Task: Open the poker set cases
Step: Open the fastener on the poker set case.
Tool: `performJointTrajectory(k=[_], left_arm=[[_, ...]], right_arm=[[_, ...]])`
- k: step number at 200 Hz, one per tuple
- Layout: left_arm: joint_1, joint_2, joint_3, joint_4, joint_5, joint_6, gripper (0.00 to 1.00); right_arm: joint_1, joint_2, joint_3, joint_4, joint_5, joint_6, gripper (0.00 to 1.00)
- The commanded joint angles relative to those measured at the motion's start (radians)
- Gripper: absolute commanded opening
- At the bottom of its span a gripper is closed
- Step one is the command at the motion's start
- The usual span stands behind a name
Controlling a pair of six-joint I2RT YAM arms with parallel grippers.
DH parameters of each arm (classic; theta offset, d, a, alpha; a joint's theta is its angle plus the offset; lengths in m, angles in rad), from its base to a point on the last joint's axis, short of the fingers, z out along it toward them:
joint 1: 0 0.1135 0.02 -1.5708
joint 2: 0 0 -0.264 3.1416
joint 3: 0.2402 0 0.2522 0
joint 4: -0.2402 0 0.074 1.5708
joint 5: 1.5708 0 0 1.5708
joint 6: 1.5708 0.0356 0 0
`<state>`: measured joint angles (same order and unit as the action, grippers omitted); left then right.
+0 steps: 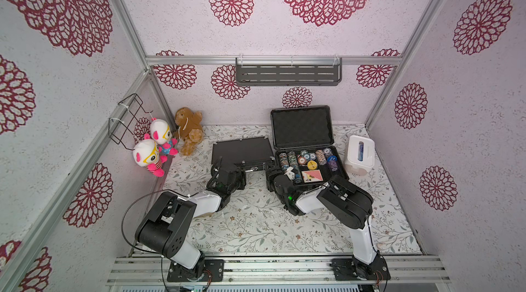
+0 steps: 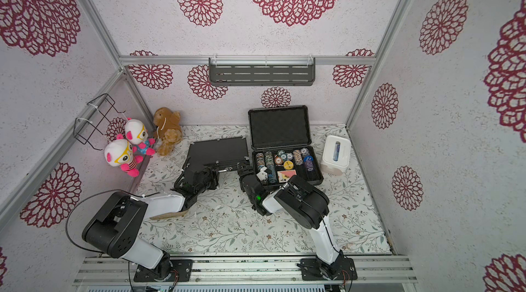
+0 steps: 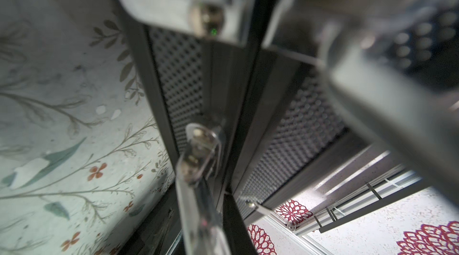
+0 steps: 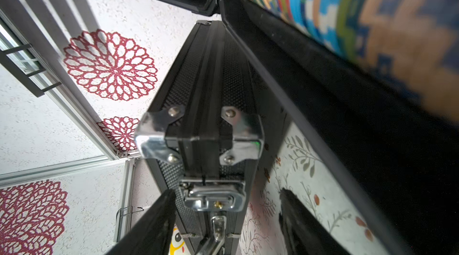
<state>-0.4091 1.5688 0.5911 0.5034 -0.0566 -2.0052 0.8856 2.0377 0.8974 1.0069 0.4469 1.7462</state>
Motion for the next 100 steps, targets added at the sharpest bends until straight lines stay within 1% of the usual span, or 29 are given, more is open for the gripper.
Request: performJointTrajectory(k=[1, 24, 45, 79, 89, 100], left_arm=[[0.019, -0.083, 0.038, 0.303, 0.018, -0.097, 0.01], [0.018, -0.081, 0.043, 0.304, 0.029, -0.096, 0.01], [0.018, -0.080, 0.043, 0.304, 0.035, -0.098, 0.01], [0.019, -0.076, 0.039, 0.309, 0.033, -0.101, 0.01], [0.016, -0.073, 0.041, 0.315, 0.034, -0.103, 0.01], [0.017, -0.070, 0.042, 0.320, 0.037, -0.107, 0.01]], right_arm=[[-0.011, -0.035, 0.027, -0.012, -0.011, -0.014, 0.70], [-0.013, -0.017, 0.044, 0.002, -0.020, -0.011, 0.67], [-0.014, -0.014, 0.052, -0.011, -0.021, -0.015, 0.59], [-0.017, -0.007, 0.052, -0.018, -0.014, -0.003, 0.56], [-0.017, -0.002, 0.052, -0.013, -0.013, 0.002, 0.51], [-0.018, 0.003, 0.051, -0.007, -0.013, 0.004, 0.49]])
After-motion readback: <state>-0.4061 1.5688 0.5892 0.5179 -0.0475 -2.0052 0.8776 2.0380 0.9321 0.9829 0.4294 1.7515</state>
